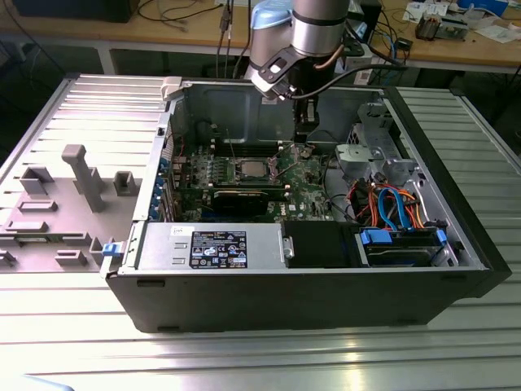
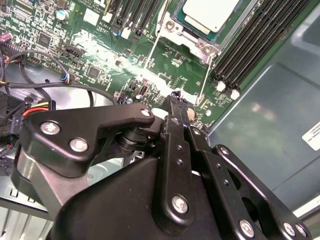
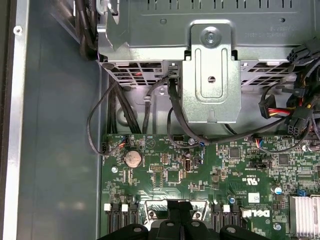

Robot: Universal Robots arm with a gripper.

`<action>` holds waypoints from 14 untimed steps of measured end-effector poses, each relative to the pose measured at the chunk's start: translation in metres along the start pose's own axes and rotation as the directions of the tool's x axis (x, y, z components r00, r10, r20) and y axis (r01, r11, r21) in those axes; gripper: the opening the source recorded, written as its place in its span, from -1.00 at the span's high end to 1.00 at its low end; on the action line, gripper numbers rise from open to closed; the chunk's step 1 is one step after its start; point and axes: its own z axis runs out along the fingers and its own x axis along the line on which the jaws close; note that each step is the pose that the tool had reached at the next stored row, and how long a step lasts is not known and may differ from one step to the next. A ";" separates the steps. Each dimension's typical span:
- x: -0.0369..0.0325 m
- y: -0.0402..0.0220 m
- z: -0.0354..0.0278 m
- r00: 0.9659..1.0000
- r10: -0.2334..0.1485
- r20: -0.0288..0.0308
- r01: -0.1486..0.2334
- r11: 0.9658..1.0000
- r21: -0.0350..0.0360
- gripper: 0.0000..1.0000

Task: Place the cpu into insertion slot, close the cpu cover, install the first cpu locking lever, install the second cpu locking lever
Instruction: 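Close the cpu cover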

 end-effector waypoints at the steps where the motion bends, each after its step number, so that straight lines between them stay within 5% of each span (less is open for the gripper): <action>1: 0.0000 0.0003 0.0000 1.000 0.000 0.000 0.000 1.000 0.000 0.79; 14: -0.0001 0.0104 0.0004 1.000 0.000 0.000 0.000 1.000 0.001 0.79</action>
